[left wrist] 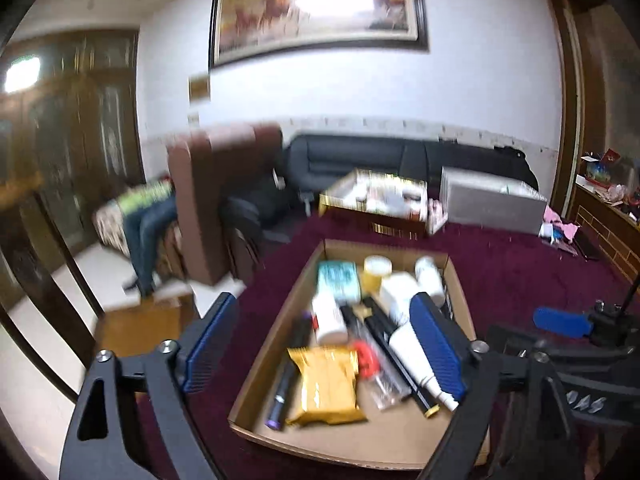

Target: Organize objects

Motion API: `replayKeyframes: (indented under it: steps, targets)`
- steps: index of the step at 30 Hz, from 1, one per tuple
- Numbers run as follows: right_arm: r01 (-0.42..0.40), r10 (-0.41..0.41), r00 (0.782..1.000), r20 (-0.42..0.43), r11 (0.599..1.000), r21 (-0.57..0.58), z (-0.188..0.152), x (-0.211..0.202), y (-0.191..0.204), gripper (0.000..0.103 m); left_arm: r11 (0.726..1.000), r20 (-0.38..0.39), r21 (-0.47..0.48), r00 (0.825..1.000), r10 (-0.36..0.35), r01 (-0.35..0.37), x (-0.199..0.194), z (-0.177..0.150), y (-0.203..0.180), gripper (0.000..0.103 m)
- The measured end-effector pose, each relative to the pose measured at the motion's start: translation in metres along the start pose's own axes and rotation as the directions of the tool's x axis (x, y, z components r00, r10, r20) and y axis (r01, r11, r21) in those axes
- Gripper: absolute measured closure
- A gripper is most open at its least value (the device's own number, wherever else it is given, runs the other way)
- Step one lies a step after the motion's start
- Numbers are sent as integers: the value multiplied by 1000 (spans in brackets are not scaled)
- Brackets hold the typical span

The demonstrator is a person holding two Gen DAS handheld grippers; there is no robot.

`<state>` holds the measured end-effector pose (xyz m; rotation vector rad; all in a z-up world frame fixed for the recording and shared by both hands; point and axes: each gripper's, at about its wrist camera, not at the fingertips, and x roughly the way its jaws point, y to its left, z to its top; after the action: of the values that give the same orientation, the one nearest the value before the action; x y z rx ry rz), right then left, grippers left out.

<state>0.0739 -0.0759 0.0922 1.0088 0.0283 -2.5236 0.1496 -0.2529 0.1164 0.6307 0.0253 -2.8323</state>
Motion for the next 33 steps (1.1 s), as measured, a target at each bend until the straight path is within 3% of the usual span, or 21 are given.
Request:
replayKeyframes:
  steps: [3, 4, 5, 7, 11, 17, 22, 33]
  targets:
    - [72, -71, 995, 66, 997, -23, -3, -17, -2, 34, 999, 55, 33, 998, -19, 17, -28, 13, -9, 12]
    - [112, -108, 989, 102, 993, -31, -5, -25, -1, 28, 999, 61, 31, 997, -42, 40, -35, 17, -11, 8]
    - [145, -140, 981, 133, 989, -34, -7, -32, -2, 22, 998, 66, 21, 996, -66, 65, -43, 21, -13, 8]
    - [223, -209, 955, 211, 974, -44, -13, -48, 0, 21, 996, 74, 5, 993, -93, 93, -55, 26, -18, 7]
    - [309, -281, 918, 280, 949, -61, -19, -63, 1, 16, 994, 78, -19, 992, -103, 105, -70, 34, -26, 2]
    - [279, -269, 935, 233, 960, -11, -27, -67, -16, 16, 975, 17, -129, 984, -179, 179, -72, 30, -20, 2]
    - [273, -267, 934, 237, 962, 5, -38, -71, -22, 16, 980, -40, -143, 989, -145, 138, -70, 21, -25, 2]
    - [223, -213, 967, 137, 973, -63, -62, -50, -13, 16, 997, -109, -61, 992, -60, 54, -56, -2, -40, 2]
